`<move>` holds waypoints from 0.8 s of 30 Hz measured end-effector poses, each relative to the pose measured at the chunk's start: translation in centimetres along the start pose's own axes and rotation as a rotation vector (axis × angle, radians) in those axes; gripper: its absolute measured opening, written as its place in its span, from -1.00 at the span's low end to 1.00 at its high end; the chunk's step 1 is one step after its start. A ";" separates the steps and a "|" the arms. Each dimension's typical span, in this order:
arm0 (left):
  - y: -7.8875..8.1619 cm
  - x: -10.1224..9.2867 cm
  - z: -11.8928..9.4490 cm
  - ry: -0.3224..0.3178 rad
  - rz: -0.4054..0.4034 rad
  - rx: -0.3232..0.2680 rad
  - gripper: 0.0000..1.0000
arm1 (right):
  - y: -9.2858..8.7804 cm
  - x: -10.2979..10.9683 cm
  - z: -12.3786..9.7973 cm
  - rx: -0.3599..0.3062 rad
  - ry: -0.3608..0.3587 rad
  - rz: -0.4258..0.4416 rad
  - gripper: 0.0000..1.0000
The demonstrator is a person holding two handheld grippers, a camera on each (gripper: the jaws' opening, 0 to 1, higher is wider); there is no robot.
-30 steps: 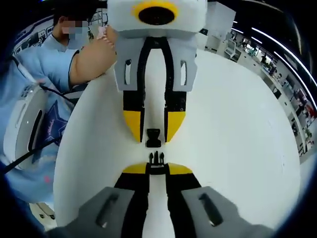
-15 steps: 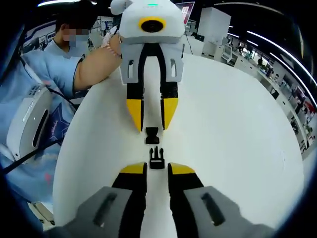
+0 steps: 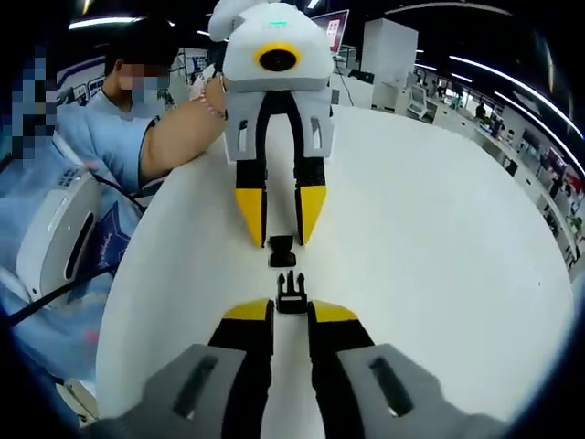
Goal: Snap the two parts of the plastic buckle together until the buckle closes and remains connected.
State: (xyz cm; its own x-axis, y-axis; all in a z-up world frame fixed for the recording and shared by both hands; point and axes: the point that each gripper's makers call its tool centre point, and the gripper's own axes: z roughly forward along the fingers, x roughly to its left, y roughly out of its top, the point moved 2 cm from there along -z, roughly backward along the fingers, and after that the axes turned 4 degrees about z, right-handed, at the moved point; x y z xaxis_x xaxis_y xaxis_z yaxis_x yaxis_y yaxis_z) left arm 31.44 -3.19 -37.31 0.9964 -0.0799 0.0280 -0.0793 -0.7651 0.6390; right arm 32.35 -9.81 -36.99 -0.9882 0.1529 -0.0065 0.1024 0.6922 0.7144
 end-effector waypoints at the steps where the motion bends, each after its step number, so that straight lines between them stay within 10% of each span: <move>1: 0.0 0.0 0.0 0.000 -0.002 -0.002 -0.65 | 0.0 0.1 0.0 -0.001 0.000 0.000 -0.74; 24: -0.3 -0.2 -0.7 0.001 -0.024 -0.006 -0.74 | 0.1 1.3 -0.3 -0.006 -0.011 -0.049 -0.77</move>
State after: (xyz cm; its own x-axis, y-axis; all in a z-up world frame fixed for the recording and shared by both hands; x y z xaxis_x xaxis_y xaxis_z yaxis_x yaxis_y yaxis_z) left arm 31.28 -2.50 -37.02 0.9981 -0.0604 0.0134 -0.0548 -0.7632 0.6439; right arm 31.08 -9.74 -36.69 -0.9907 0.1267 -0.0495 0.0531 0.6951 0.7169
